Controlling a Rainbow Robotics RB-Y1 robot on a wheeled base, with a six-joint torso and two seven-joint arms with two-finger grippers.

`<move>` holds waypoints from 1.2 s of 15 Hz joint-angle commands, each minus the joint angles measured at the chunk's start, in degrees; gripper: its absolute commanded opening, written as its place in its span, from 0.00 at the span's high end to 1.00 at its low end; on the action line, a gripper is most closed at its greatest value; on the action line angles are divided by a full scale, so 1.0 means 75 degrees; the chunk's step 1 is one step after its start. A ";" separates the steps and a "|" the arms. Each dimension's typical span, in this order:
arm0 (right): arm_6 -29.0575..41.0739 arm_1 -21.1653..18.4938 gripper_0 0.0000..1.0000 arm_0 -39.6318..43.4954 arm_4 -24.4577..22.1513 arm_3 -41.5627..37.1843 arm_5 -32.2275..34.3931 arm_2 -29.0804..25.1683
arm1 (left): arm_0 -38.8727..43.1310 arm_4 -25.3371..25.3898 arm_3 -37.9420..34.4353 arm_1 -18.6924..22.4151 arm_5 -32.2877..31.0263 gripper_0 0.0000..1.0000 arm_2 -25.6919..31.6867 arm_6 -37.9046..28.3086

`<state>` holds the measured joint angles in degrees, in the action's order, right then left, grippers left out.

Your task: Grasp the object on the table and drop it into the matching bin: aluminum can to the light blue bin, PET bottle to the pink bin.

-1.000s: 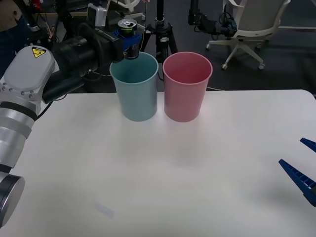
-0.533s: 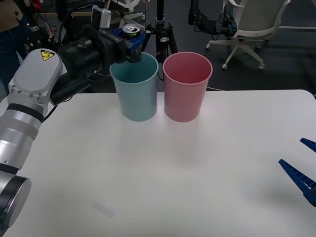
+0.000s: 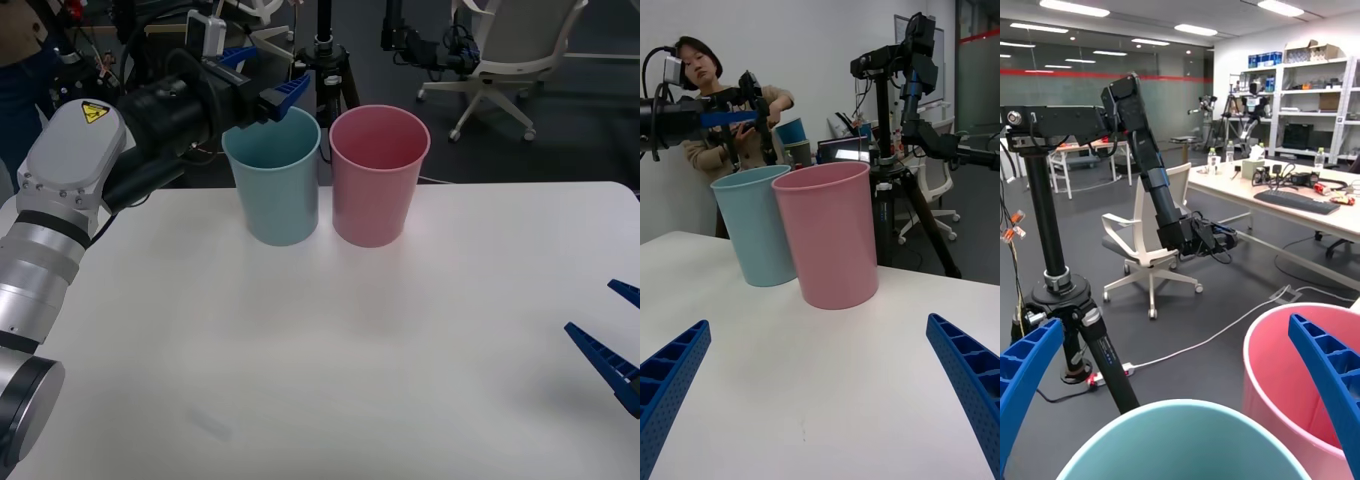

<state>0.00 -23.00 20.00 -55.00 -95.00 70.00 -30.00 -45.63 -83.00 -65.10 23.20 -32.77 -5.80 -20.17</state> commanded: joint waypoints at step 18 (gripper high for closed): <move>0.0000 0.0000 0.00 0.0000 0.0000 0.0000 0.0000 0.0000 | 0.2955 0.3625 -0.2675 0.2614 -0.0798 0.00 0.0012 0.1084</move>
<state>0.00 -23.00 20.00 -55.00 -95.00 70.00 -30.00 -24.98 -57.47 -84.18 41.58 -38.75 -5.73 -12.53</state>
